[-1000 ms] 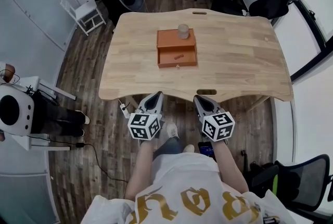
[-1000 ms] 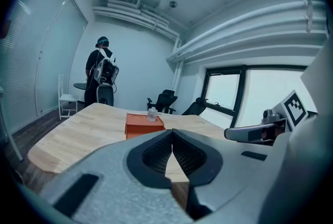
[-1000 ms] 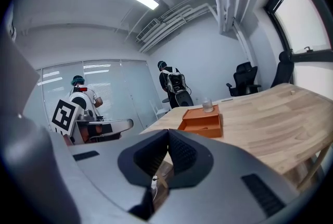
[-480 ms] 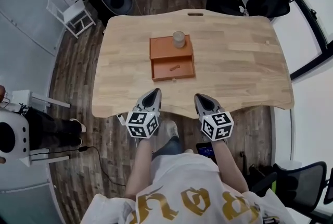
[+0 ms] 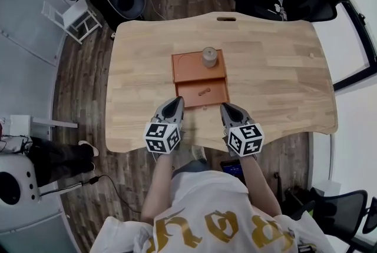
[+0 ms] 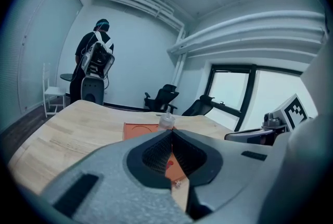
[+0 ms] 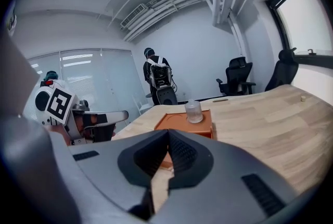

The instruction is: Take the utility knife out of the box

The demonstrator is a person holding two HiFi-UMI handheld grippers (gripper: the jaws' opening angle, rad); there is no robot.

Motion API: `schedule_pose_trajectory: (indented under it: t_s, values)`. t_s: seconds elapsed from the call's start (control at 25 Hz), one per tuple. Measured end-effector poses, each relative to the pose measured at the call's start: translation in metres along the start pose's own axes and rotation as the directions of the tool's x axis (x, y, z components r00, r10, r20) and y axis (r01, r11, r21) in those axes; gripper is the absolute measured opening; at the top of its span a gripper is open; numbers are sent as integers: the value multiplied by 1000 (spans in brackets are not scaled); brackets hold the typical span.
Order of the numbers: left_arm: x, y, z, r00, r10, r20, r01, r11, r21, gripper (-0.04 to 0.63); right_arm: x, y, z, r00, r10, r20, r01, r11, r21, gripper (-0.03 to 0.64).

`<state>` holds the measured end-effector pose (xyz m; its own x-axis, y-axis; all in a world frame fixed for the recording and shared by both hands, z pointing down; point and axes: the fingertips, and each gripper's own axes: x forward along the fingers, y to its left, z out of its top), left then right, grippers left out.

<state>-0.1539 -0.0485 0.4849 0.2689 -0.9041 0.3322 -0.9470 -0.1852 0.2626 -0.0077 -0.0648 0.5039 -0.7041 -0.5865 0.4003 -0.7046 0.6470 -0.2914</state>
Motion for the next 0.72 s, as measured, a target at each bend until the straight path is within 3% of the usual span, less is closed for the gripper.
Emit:
schedule_pose_trajectory:
  t_s: [0.4,0.72]
  values:
    - [39,44,16,999,-46,-6,46,999,-8,11,46,-8,17,998,-54,11,54,999,10,12]
    - [62,25,27,993,-115,-8,115,993,40,11,35,-29,29,991,-124,52,123,992,32,12]
